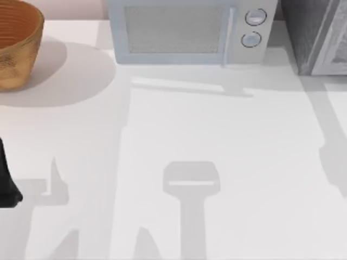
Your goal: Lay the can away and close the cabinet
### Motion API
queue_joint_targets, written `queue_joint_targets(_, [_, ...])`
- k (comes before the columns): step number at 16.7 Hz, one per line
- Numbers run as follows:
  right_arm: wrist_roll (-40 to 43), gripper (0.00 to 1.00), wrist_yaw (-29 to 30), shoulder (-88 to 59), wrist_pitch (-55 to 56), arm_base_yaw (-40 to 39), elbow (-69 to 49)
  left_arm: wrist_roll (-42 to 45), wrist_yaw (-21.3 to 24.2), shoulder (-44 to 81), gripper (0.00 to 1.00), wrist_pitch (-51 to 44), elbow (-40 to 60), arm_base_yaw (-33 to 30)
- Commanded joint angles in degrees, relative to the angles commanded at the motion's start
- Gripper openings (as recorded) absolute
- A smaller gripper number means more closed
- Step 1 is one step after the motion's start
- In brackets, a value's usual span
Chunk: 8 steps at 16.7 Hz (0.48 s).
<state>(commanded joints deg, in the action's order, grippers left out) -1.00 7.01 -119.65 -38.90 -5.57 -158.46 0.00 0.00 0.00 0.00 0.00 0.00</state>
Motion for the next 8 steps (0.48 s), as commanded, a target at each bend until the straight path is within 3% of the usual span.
queue_joint_targets(8, [0.5,1.0,-1.2,8.4,4.2,0.1,7.9,0.0,0.0,0.0,1.0,0.0,0.0,0.0])
